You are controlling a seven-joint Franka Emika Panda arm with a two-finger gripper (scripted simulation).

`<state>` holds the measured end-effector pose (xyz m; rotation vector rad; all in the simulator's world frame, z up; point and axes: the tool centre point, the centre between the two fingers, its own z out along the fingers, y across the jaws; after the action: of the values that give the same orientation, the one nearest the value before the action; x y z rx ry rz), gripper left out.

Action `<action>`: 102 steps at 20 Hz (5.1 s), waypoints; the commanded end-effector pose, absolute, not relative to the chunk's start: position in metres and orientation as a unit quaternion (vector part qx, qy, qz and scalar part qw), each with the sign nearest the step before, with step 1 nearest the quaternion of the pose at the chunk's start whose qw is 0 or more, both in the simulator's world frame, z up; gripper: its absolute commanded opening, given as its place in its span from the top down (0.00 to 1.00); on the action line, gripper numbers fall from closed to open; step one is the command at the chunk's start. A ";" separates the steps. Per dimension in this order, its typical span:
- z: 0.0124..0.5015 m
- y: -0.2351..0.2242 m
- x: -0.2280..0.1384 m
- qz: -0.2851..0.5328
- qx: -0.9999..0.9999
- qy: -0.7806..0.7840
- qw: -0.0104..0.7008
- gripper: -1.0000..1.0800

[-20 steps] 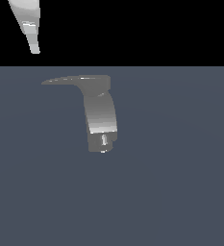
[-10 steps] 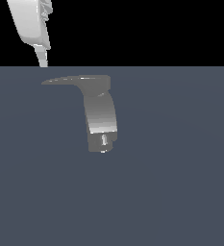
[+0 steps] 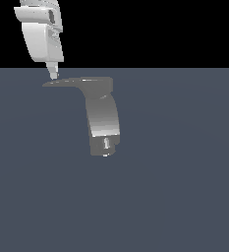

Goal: Turn on the faucet by rotating a designated handle.

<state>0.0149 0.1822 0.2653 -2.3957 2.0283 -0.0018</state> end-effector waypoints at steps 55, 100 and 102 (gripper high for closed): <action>0.248 0.176 -0.052 0.000 -0.727 0.687 0.000 1.00; 0.248 0.105 -0.133 0.000 -0.729 0.685 0.001 1.00; 0.248 0.094 -0.134 0.000 -0.729 0.685 0.001 1.00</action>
<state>-0.1340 0.1026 0.2483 -2.2956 2.1424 -0.0006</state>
